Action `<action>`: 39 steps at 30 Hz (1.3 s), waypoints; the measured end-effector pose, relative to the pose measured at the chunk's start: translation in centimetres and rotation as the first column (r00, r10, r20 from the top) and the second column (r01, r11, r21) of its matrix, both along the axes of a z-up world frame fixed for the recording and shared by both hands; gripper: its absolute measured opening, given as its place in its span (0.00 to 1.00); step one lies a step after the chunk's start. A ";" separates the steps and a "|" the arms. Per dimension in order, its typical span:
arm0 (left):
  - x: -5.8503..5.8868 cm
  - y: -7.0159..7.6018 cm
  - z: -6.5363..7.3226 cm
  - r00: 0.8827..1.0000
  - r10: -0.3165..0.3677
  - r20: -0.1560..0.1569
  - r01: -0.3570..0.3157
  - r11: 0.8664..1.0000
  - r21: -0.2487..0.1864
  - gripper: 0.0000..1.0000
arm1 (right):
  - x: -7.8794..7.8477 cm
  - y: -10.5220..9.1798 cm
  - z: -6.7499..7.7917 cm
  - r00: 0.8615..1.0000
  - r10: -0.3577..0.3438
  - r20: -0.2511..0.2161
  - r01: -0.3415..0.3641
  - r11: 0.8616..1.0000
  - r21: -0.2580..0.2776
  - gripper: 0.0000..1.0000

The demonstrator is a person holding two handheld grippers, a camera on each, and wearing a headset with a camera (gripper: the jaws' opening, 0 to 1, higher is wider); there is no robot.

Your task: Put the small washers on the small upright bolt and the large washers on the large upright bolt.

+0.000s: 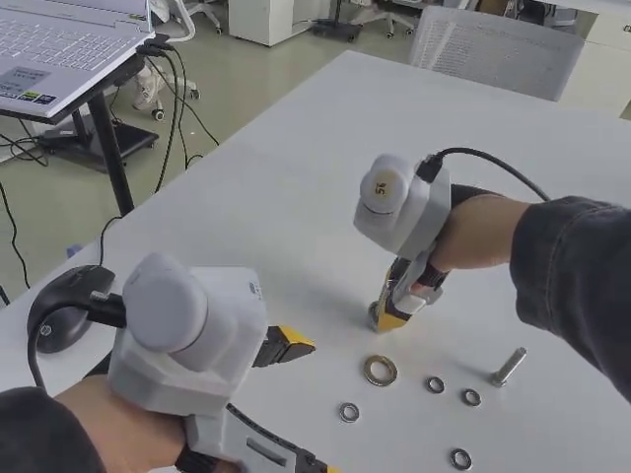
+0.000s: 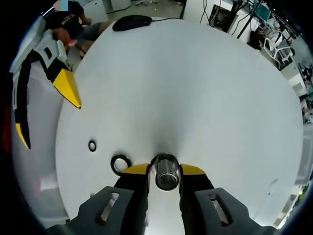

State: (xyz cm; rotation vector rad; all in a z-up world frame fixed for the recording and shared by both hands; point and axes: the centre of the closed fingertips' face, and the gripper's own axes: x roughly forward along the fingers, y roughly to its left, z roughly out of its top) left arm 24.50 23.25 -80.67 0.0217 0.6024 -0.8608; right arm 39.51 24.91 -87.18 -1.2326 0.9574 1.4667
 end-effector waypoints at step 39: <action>-0.1 -0.1 0.0 1.000 -0.004 0.000 0.004 1.000 0.007 0.90 | -0.3 -1.7 1.4 1.000 -0.019 0.007 0.019 1.000 0.012 0.38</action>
